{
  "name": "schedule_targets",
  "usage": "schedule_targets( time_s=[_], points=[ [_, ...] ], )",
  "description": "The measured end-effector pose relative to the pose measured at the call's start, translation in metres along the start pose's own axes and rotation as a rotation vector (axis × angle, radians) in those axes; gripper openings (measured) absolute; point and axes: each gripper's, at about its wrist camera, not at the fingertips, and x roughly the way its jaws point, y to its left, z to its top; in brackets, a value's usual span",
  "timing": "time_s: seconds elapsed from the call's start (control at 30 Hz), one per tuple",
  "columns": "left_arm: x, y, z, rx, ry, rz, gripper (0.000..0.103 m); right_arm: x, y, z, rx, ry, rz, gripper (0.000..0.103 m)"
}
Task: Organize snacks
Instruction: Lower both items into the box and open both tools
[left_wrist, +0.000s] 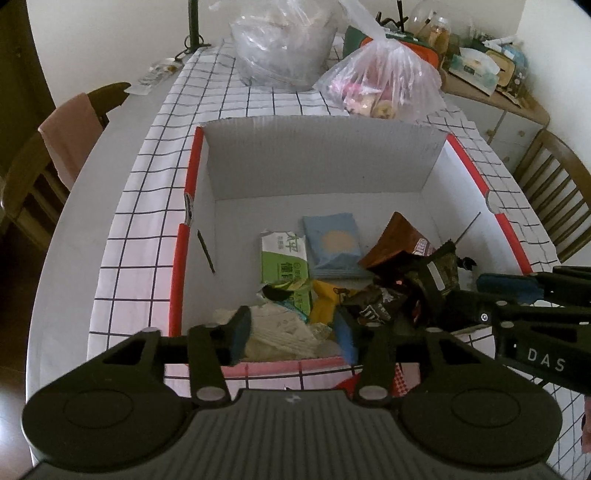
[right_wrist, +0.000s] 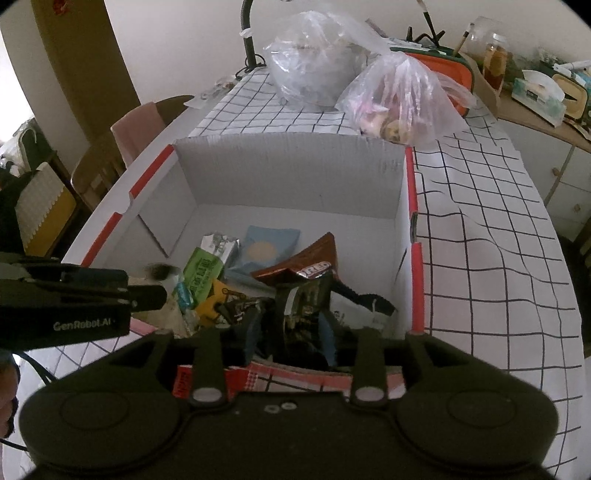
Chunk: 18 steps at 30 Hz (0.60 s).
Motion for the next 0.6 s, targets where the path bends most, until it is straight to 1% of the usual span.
schedule_targets(
  time_s=[0.03, 0.13, 0.27, 0.33, 0.5, 0.6],
  points=[
    [-0.002, 0.0, 0.0, -0.003, -0.004, -0.002, 0.055, -0.001, 0.0, 0.0, 0.001, -0.003, 0.0, 0.037],
    [-0.008, 0.0, -0.001, -0.02, -0.018, -0.009, 0.058, -0.006, -0.001, 0.0, 0.006, -0.011, 0.005, 0.04],
    [-0.022, -0.002, -0.003, -0.027, -0.05, -0.02, 0.067, -0.015, -0.002, -0.001, 0.013, -0.026, 0.01, 0.047],
    [-0.029, -0.003, -0.005, -0.027, -0.063, -0.021, 0.067, -0.02, -0.002, -0.002, 0.015, -0.033, 0.014, 0.054],
    [-0.05, -0.005, -0.009, -0.035, -0.113, -0.02, 0.067, -0.038, -0.003, -0.004, 0.015, -0.063, 0.024, 0.063],
    [-0.061, -0.006, -0.012, -0.038, -0.134, -0.023, 0.068, -0.048, -0.003, -0.005, 0.018, -0.078, 0.029, 0.067]
  ],
)
